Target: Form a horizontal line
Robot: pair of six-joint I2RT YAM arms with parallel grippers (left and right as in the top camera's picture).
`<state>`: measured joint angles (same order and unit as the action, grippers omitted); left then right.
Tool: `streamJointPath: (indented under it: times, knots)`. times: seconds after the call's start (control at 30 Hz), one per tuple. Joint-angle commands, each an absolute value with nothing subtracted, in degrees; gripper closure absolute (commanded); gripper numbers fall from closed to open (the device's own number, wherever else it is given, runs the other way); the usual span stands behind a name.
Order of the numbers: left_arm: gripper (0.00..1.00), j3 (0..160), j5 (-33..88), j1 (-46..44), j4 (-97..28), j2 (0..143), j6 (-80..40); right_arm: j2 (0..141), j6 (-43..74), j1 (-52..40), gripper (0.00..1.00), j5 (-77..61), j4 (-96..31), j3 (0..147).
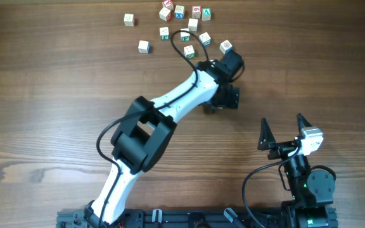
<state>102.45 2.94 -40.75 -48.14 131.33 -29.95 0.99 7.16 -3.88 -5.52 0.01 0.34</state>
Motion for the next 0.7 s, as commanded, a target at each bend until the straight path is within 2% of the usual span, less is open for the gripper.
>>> streamJointPath:
  times: [0.0,0.1,0.23,0.33,0.5,0.67]
  knots:
    - [0.0,100.5,20.8,-34.0,-42.6,133.0,-24.7,0.8,6.1,-4.1,0.0,-5.5,0.3,0.3]
    - [0.0,100.5,36.1,-31.2,-37.2,133.0,-24.0,0.8,6.1,-4.1,0.0,-5.5,0.3,0.3]
    - [0.0,100.5,34.8,-28.4,-36.4,133.0,-32.7,0.8,6.1,-4.1,0.0,-5.5,0.3,0.3]
    - [0.0,100.5,27.5,-26.3,-41.1,133.0,-35.0,0.8,6.1,-4.1,0.0,-5.5,0.3,0.3]
    - [0.0,100.5,6.4,-25.1,-55.7,133.0,-34.7,0.8,6.1,-4.1,0.0,-5.5,0.3,0.3]
    - [0.0,100.5,-1.5,-25.6,-65.4,133.0,-33.0,0.8,8.1,-4.1,0.0,-7.0,1.6,0.3]
